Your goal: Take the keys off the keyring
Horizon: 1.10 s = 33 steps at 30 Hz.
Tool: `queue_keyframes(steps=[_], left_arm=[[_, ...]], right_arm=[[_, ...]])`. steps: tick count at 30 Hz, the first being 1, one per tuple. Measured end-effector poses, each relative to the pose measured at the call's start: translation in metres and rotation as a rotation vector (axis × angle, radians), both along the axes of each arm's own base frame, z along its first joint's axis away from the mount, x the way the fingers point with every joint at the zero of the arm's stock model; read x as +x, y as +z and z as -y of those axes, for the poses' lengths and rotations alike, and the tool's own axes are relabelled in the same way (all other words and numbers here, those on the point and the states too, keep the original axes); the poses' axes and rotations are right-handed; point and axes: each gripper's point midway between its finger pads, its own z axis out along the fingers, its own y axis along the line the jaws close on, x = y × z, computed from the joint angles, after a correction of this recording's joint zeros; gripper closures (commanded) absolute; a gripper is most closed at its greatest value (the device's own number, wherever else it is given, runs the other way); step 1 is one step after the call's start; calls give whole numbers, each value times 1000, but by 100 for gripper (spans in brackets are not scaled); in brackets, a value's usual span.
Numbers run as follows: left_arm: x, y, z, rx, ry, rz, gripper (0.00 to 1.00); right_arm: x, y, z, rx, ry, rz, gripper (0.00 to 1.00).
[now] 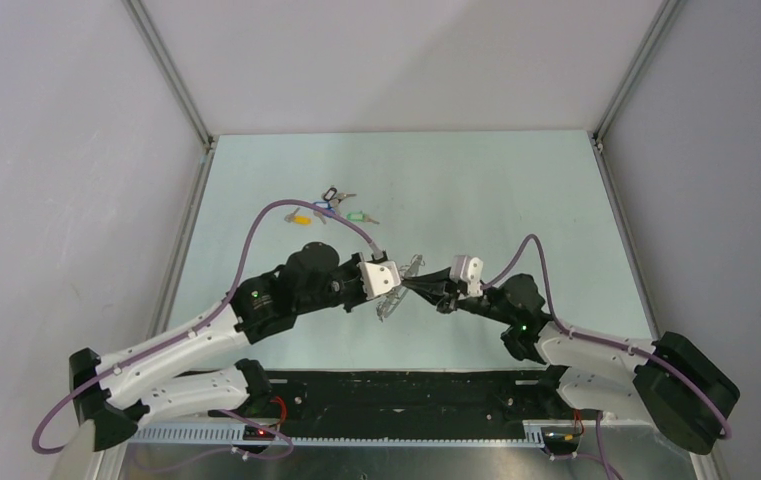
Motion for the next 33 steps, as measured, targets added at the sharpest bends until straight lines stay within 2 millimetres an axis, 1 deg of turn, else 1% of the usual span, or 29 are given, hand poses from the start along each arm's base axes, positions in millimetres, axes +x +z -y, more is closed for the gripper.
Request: queue_keyframes(steps=[7,14,26,33], left_arm=[[1,5,-3,-6,4,21,100],[4,6,-5,4,7,39,100],[8,1,-11,35,27,49,100],[7,-5,-16,61,33,37,100]], right_arm=[[12,3,-7,-17,3,-108,100],[15,-1,-12,-41,38,-191,100],[23,-9,-29,-115,73,-289,100],[21,-18,-39,-165,112,-329,100]])
